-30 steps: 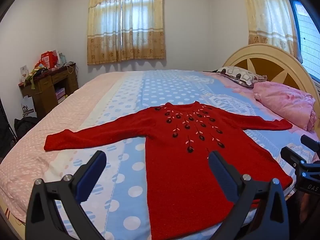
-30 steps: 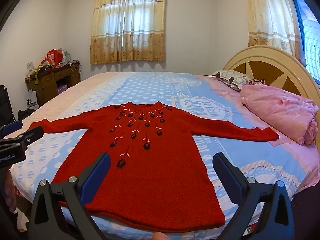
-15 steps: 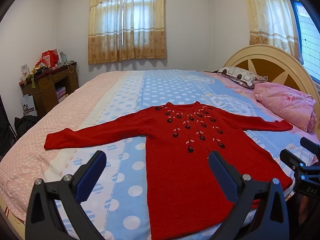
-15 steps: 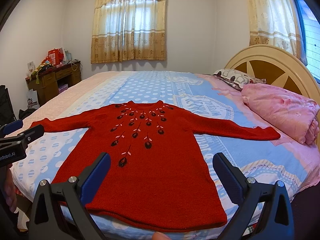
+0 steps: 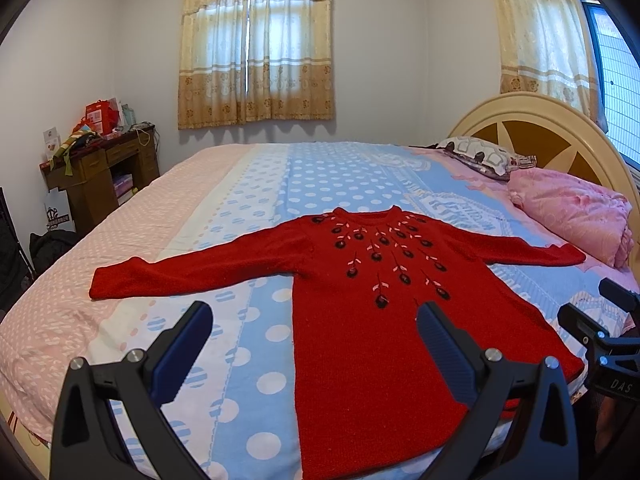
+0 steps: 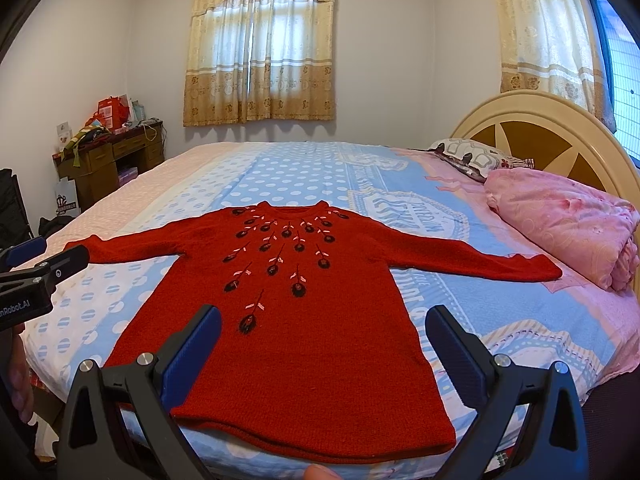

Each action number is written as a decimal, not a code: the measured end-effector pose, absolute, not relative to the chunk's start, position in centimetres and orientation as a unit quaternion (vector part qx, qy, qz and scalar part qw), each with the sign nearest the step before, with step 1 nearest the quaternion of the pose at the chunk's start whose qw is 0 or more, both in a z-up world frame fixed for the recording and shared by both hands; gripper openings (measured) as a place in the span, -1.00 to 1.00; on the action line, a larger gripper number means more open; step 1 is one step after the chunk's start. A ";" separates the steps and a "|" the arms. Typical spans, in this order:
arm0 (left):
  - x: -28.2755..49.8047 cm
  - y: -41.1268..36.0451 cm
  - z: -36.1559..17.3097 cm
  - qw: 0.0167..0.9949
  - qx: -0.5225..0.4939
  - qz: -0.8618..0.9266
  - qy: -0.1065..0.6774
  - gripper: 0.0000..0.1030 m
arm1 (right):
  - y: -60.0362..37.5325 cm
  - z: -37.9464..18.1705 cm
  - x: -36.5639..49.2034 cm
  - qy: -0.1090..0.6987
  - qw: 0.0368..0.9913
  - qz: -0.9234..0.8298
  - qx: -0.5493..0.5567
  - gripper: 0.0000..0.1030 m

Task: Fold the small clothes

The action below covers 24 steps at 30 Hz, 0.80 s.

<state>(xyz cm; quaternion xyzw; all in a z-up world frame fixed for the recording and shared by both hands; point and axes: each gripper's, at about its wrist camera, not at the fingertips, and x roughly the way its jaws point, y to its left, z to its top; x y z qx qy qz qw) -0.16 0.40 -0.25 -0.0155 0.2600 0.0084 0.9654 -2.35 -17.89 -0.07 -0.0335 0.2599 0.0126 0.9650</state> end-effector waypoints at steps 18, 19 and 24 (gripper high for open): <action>-0.1 0.4 -0.2 0.966 -0.016 0.009 0.259 1.00 | -17.6 0.0 -2.4 0.263 0.964 0.015 -0.035 0.98; -0.1 0.4 -0.2 0.966 -0.016 0.009 0.259 1.00 | -17.6 0.0 -2.4 0.263 0.964 0.015 -0.035 0.98; -0.1 0.5 -0.2 0.966 -0.017 0.009 0.259 1.00 | -17.5 0.0 -2.4 0.263 0.964 0.015 -0.035 0.98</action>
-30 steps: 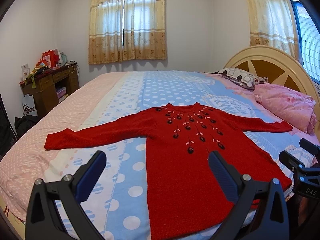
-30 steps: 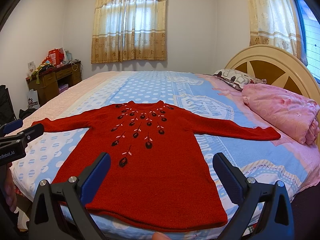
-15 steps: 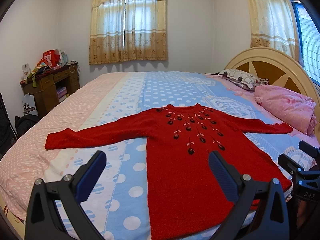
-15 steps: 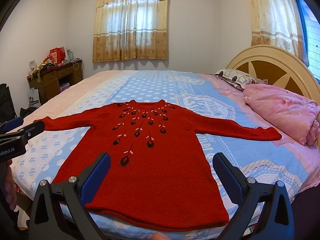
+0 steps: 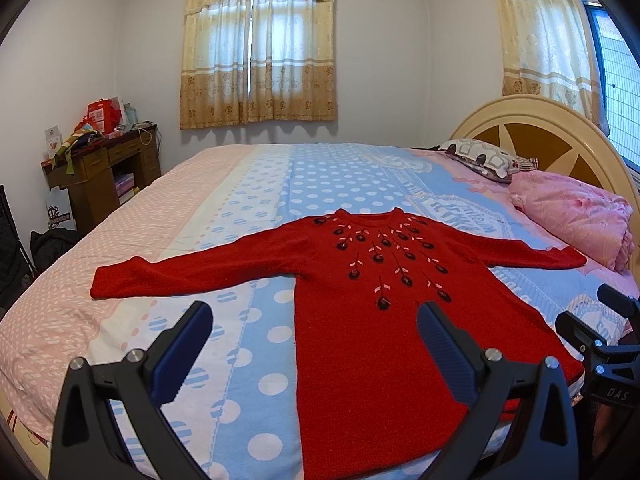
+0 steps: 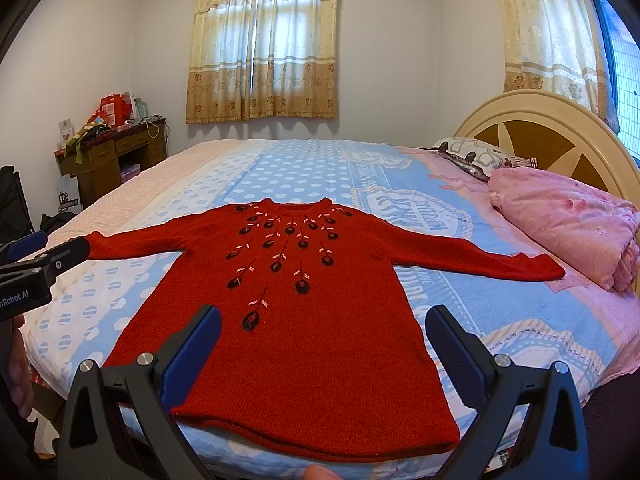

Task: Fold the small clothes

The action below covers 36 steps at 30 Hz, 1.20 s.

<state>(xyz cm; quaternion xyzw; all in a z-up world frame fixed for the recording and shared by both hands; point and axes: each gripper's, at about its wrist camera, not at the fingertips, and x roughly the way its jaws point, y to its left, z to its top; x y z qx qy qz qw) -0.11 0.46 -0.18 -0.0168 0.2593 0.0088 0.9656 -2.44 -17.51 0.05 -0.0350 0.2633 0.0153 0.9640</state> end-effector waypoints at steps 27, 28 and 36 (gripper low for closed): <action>1.7 1.6 -0.2 0.963 -0.025 0.011 0.269 1.00 | -20.9 -2.7 1.1 0.307 0.952 -0.002 -0.024 0.98; 2.1 1.7 -0.3 0.962 -0.025 0.010 0.271 1.00 | -21.3 -2.8 1.3 0.309 0.951 -0.005 -0.024 0.98; 5.1 0.0 -1.3 0.958 0.023 0.001 0.284 1.00 | -27.3 -4.3 4.7 0.344 0.937 -0.057 -0.002 0.98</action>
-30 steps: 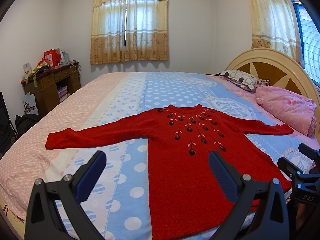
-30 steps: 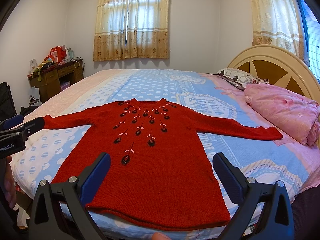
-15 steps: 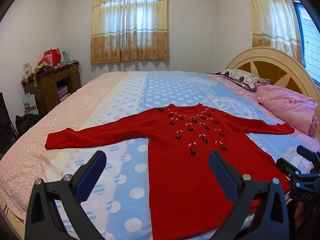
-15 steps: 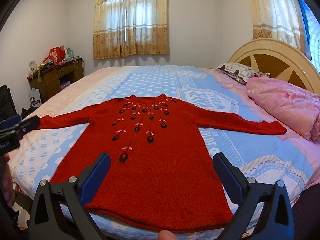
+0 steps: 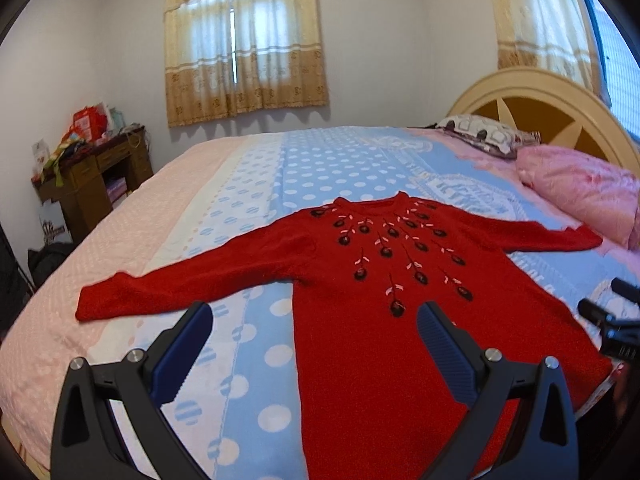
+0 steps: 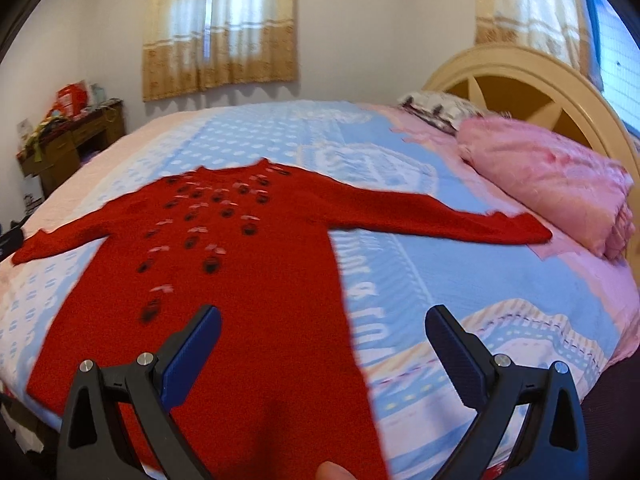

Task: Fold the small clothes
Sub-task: 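Move the right gripper to the red cardigan's sleeve cuff and grasp it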

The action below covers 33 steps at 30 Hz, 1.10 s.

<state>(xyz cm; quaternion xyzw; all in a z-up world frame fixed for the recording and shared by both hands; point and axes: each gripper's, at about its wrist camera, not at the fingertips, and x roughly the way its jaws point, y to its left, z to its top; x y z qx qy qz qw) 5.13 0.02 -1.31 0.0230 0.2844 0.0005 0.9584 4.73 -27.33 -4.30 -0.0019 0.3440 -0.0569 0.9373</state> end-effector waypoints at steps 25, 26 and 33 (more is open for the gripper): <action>17.9 1.5 -7.1 0.924 0.055 0.033 0.377 1.00 | -59.4 -5.6 16.0 0.399 0.855 -0.282 0.175 0.42; 18.1 1.5 -7.3 0.923 0.054 0.033 0.379 1.00 | -59.9 -5.8 16.4 0.401 0.853 -0.285 0.175 0.41; 18.7 1.1 -7.7 0.922 0.048 0.028 0.384 1.00 | -61.1 -7.6 20.1 0.428 0.845 -0.275 0.163 -0.02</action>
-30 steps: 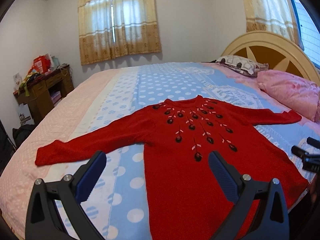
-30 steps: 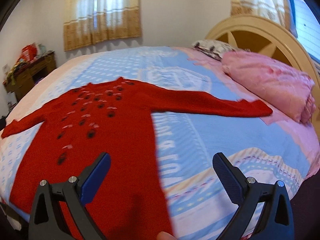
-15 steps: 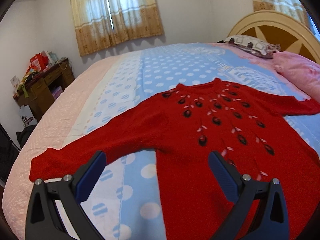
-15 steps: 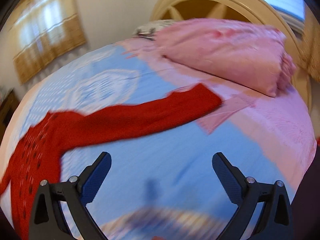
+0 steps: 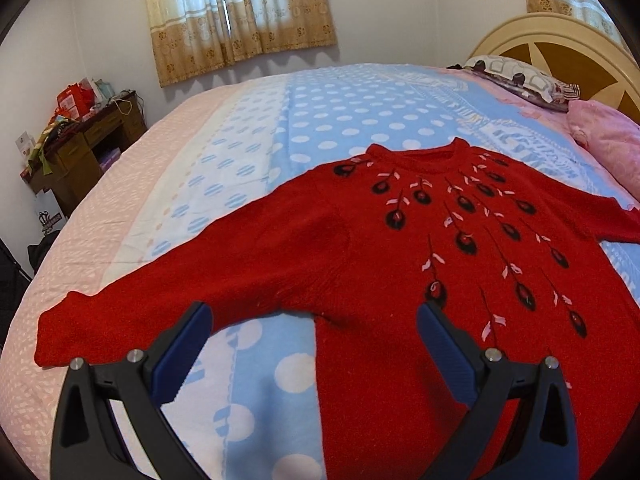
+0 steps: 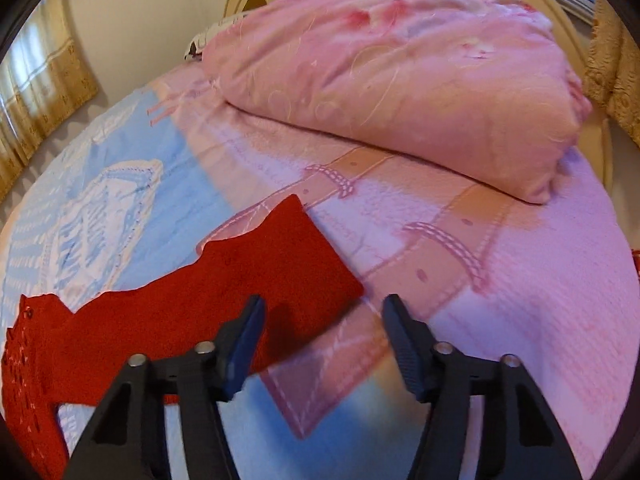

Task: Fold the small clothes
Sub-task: 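Move the right gripper to the red cardigan's sleeve cuff and grasp it, then lift the sleeve with the right gripper and fold it across the cardigan body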

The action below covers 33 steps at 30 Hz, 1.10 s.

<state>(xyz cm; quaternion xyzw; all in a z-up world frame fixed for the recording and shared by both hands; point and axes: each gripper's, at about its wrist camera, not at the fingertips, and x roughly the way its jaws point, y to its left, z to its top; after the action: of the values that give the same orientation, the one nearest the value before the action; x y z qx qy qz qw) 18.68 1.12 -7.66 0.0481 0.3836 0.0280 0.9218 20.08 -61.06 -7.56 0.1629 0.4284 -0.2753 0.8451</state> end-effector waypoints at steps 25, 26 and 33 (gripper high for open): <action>17.0 2.9 -5.3 0.938 0.027 -0.006 0.346 1.00 | -39.3 5.2 25.4 0.327 0.937 -0.125 -0.006 -0.75; 16.9 3.2 -5.3 0.938 0.026 -0.005 0.345 1.00 | -37.8 5.4 25.8 0.324 0.939 -0.116 -0.014 -0.75; 15.5 5.1 -5.4 0.943 0.020 0.011 0.331 1.00 | -27.7 4.9 27.9 0.311 0.948 -0.044 -0.049 -0.75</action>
<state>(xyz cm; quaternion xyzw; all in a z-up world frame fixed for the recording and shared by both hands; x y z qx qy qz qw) 15.49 5.08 -5.36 0.0203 0.3306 0.0115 0.9435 27.93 -27.74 4.88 -0.0488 0.3112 -0.0445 0.9480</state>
